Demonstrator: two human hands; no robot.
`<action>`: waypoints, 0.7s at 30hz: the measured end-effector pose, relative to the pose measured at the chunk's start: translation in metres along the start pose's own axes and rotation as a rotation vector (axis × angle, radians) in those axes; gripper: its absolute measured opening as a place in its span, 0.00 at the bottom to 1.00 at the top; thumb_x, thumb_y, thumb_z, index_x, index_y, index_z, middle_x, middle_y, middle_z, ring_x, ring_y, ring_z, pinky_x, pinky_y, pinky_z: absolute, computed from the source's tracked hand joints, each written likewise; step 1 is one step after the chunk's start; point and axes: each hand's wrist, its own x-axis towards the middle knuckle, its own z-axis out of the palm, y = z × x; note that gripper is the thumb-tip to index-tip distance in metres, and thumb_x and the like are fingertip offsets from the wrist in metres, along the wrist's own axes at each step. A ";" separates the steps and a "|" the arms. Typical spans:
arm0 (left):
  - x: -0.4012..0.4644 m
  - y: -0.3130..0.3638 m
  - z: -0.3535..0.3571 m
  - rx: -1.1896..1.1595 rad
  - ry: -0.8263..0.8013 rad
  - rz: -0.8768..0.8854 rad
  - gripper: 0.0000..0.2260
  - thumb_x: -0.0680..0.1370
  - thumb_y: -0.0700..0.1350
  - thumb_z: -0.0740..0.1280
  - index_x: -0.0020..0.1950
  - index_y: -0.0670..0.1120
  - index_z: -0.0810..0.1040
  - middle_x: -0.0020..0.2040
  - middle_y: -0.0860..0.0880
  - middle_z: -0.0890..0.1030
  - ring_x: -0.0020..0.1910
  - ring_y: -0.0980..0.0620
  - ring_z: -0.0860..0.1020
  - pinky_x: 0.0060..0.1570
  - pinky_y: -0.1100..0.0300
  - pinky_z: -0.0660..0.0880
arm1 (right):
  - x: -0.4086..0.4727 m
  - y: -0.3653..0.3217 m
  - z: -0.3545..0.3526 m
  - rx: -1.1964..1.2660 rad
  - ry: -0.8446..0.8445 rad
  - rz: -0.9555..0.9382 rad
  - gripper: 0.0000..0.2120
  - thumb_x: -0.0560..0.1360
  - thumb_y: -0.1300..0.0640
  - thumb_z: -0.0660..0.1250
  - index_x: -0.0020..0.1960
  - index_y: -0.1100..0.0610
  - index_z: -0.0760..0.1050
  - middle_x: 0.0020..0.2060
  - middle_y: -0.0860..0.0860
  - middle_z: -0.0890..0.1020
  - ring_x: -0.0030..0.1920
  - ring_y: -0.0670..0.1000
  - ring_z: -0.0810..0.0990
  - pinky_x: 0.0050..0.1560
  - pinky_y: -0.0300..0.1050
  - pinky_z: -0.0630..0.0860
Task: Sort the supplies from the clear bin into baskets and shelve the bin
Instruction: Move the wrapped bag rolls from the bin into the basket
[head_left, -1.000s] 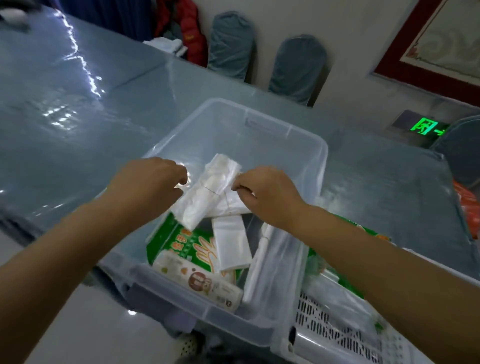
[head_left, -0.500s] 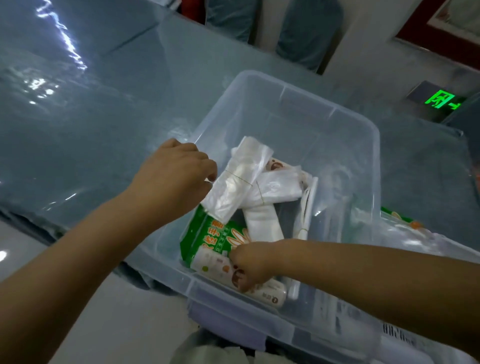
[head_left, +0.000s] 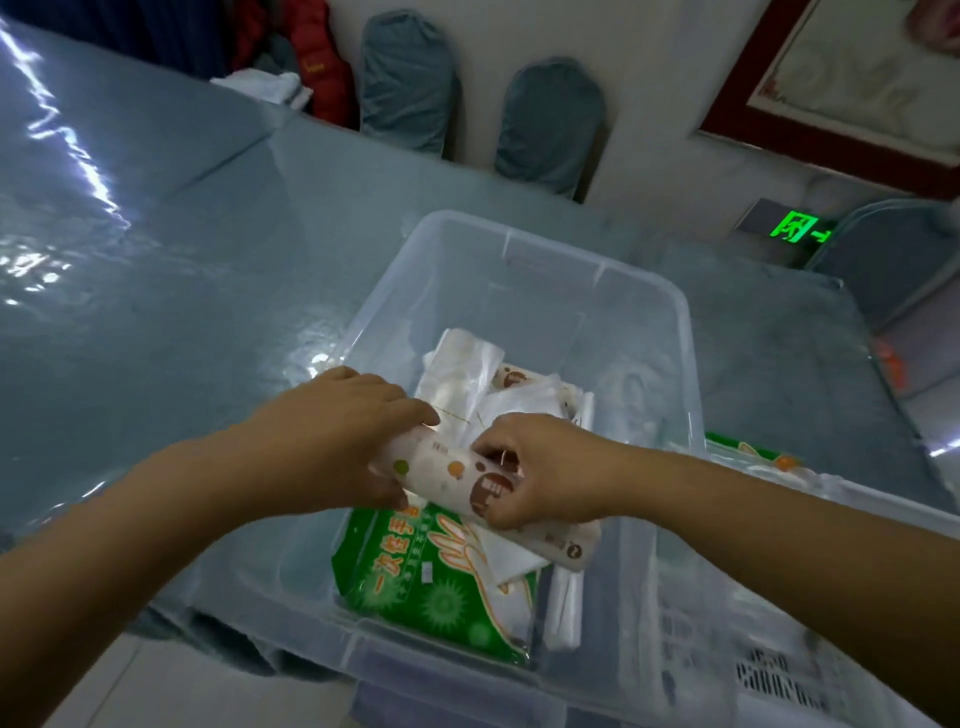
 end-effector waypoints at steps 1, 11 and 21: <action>0.005 0.002 -0.005 -0.025 0.017 -0.005 0.28 0.64 0.62 0.70 0.62 0.62 0.67 0.55 0.59 0.76 0.53 0.55 0.75 0.48 0.60 0.69 | -0.003 0.003 -0.007 0.022 0.048 -0.003 0.13 0.64 0.48 0.74 0.46 0.50 0.77 0.40 0.45 0.77 0.39 0.45 0.76 0.38 0.39 0.75; 0.080 -0.034 -0.038 0.010 0.632 -0.201 0.23 0.63 0.45 0.77 0.56 0.47 0.75 0.47 0.45 0.75 0.43 0.44 0.74 0.32 0.57 0.65 | 0.053 0.068 -0.057 -0.060 0.682 0.251 0.07 0.73 0.59 0.65 0.49 0.55 0.78 0.50 0.52 0.81 0.49 0.54 0.78 0.48 0.46 0.73; 0.104 -0.047 -0.017 -0.094 0.659 -0.272 0.22 0.65 0.43 0.75 0.56 0.44 0.73 0.49 0.43 0.74 0.43 0.44 0.74 0.31 0.55 0.72 | 0.141 0.075 0.037 -0.693 0.020 0.009 0.36 0.75 0.37 0.57 0.75 0.45 0.43 0.76 0.55 0.39 0.75 0.60 0.39 0.71 0.66 0.48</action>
